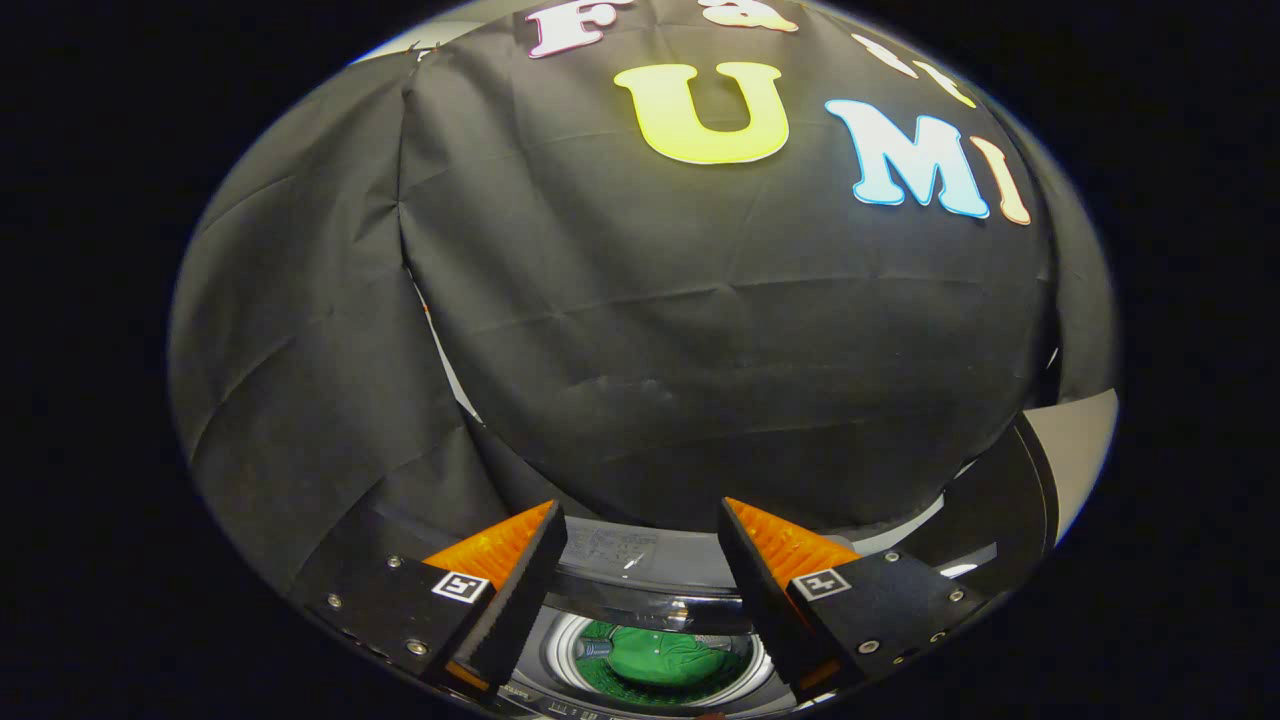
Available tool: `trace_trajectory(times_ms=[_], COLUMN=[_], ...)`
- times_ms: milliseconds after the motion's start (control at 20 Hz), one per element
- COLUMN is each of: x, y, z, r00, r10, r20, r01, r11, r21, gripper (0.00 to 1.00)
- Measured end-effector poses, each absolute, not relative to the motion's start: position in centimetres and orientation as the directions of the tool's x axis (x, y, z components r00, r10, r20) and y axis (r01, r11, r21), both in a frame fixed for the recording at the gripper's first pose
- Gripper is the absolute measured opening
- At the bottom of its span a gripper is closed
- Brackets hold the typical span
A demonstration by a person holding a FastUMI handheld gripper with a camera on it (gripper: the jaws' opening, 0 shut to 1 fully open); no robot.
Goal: Put the clothes into the washing machine and then close the washing machine lid.
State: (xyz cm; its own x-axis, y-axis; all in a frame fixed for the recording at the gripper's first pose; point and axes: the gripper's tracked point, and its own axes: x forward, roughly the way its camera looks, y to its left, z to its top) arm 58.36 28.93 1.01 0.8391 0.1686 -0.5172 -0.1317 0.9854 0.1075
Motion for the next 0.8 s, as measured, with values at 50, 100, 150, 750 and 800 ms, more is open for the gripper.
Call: trace_trajectory(times_ms=[50, 100, 150, 750, 800], x=[58.46, 58.53, 58.38, 58.13, 58.11], y=[28.98, 28.92, 28.89, 29.14, 29.14], z=[1.15, 1.26, 1.27, 1.04, 0.99], r00=[0.845, 0.848, 0.849, 0.821, 0.817], r10=[0.176, 0.181, 0.182, 0.270, 0.276], r20=[-0.506, -0.499, -0.495, -0.502, -0.507], r01=[-0.138, -0.145, -0.149, -0.199, -0.204], r11=[0.984, 0.983, 0.983, 0.961, 0.960], r21=[0.111, 0.109, 0.106, 0.192, 0.194], gripper=[0.94, 0.94, 0.94, 0.95, 0.96])
